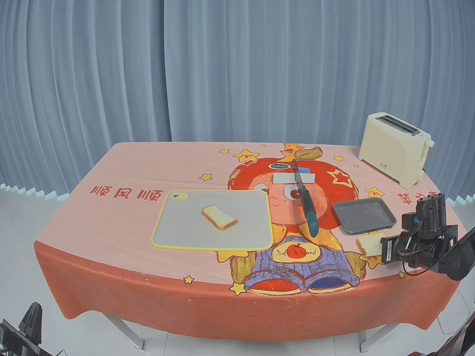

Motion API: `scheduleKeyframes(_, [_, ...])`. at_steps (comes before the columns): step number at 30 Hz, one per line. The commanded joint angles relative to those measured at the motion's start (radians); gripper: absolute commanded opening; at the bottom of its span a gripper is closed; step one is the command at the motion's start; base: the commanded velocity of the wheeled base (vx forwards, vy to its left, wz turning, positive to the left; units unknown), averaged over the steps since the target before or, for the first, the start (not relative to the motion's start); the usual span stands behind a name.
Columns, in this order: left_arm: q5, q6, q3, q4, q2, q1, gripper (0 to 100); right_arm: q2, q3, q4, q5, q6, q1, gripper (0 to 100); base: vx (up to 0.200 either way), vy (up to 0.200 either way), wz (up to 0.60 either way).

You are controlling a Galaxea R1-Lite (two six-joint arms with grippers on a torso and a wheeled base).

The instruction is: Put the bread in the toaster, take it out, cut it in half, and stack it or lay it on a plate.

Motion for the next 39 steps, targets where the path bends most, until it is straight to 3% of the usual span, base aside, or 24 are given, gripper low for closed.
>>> scheduleKeyframes(1, [0.001,0.000,0.018,0.000,-0.002,0.000,0,-0.012,-0.002,0.003,0.001,0.002,0.003,0,0.000,0.000,0.00])
scheduleKeyframes(15, [0.001,0.000,0.018,0.000,-0.002,0.000,0,-0.186,-0.005,0.003,0.001,0.016,0.066,0,0.000,0.000,0.00])
scheduleKeyframes(27, [0.001,0.000,0.018,0.000,-0.002,0.000,0,-0.064,-0.203,0.005,0.007,0.025,0.026,0,0.000,0.000,0.00])
scheduleKeyframes(39, [0.001,0.000,0.018,0.000,-0.002,0.000,0,0.120,-0.314,0.003,0.010,0.019,-0.011,0,0.000,0.000,0.00])
